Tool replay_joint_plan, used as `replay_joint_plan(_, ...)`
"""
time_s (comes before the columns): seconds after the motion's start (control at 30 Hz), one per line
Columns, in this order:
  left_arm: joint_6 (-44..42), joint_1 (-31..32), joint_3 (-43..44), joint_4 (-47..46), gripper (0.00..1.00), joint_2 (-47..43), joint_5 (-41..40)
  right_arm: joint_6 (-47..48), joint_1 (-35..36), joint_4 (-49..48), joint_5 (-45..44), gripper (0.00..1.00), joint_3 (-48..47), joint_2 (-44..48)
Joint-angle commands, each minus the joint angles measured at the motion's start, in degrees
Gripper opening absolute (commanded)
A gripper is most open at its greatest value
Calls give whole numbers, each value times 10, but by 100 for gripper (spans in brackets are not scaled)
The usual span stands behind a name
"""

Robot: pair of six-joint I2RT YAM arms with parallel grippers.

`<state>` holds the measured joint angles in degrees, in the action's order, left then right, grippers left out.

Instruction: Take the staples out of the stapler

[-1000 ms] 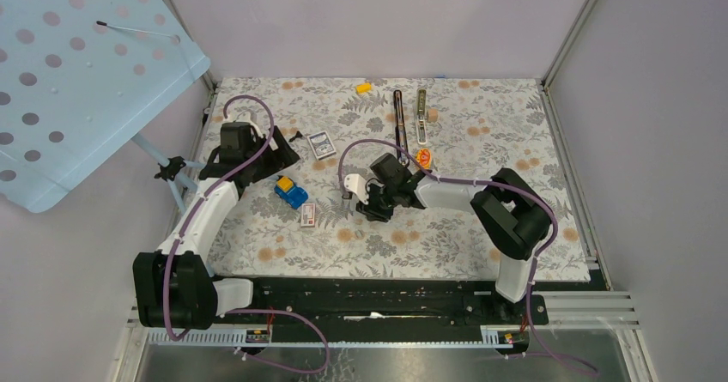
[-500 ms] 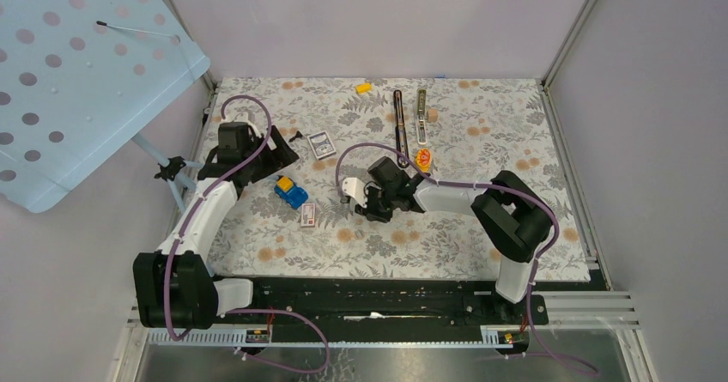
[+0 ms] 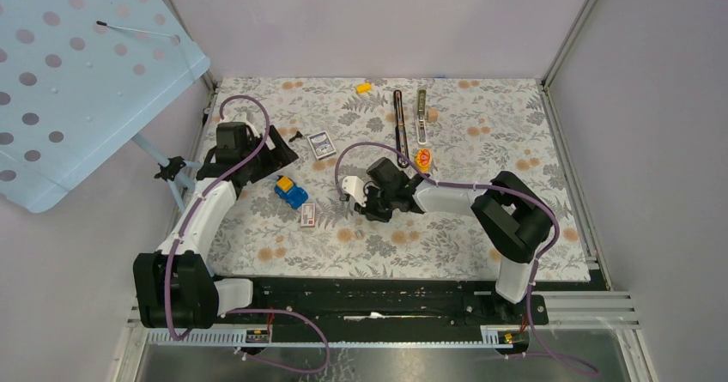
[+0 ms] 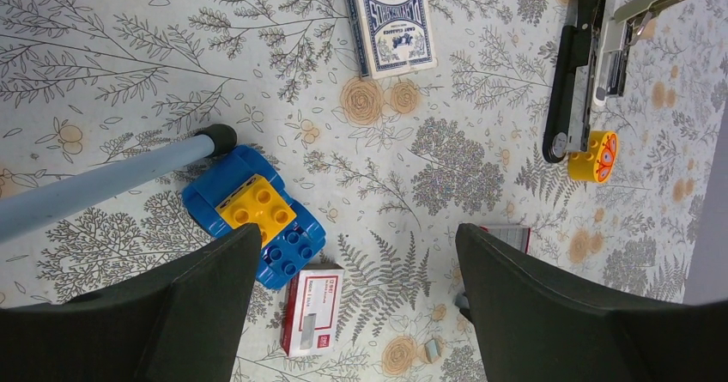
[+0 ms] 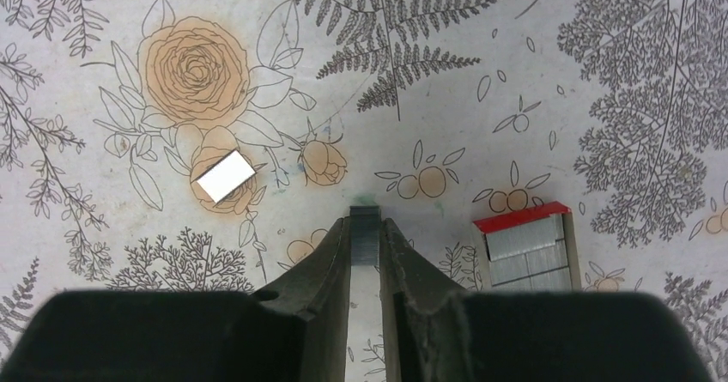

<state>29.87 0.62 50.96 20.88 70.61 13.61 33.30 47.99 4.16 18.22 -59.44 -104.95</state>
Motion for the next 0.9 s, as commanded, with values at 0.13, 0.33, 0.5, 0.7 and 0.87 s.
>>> replay_joint_plan(0.13,5,-5,-5,-27,88,2,13,-95,9,6,-21,8,-16,33)
replay_joint_plan(0.33,5,-6,-6,-28,88,1,14,-144,9,-8,-27,11,-16,57)
replay_joint_plan(0.5,5,-6,-6,-28,88,-1,14,-194,9,-23,-56,11,-15,73)
replay_joint_plan(0.7,5,-5,-6,-28,88,-1,16,-272,7,-5,-153,12,-38,66)
replay_joint_plan(0.87,5,-5,-6,-29,88,-2,18,-349,5,48,-233,12,-80,41)
